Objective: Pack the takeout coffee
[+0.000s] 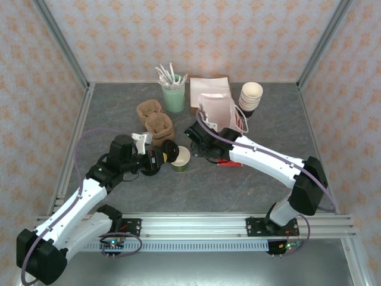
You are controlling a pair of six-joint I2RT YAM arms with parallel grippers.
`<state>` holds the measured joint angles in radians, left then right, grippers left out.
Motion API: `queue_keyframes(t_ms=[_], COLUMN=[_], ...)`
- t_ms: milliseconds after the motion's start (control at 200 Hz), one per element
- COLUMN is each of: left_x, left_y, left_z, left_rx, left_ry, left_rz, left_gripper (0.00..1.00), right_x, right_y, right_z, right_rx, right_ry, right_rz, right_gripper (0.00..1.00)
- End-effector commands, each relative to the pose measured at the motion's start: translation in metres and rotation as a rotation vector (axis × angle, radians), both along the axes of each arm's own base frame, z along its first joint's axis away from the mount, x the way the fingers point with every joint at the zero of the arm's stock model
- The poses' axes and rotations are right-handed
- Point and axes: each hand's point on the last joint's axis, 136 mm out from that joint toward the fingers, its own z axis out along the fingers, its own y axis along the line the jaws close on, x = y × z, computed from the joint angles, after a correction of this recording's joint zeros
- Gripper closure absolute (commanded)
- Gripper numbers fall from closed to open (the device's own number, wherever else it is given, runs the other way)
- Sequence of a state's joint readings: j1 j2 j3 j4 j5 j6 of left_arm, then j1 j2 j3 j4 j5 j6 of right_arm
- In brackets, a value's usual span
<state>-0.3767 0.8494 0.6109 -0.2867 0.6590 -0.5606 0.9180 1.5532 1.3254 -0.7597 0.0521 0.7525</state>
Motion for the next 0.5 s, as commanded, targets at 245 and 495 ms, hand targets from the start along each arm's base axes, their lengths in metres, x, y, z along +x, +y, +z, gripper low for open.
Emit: queue_keyframes(t_ms=[245, 495], left_x=[0.002, 0.005], left_y=[-0.002, -0.003], left_z=[0.006, 0.006], left_rx=[-0.038, -0.039], left_ry=[-0.015, -0.015], left_rz=[-0.011, -0.009], left_gripper=[0.88, 0.88], right_x=[0.001, 0.0], right_y=[-0.037, -0.053], right_z=[0.033, 0.068], right_rx=[-0.059, -0.011], right_ry=[-0.086, -0.166], right_rz=[-0.092, -0.122], right_gripper=[0.73, 0.72])
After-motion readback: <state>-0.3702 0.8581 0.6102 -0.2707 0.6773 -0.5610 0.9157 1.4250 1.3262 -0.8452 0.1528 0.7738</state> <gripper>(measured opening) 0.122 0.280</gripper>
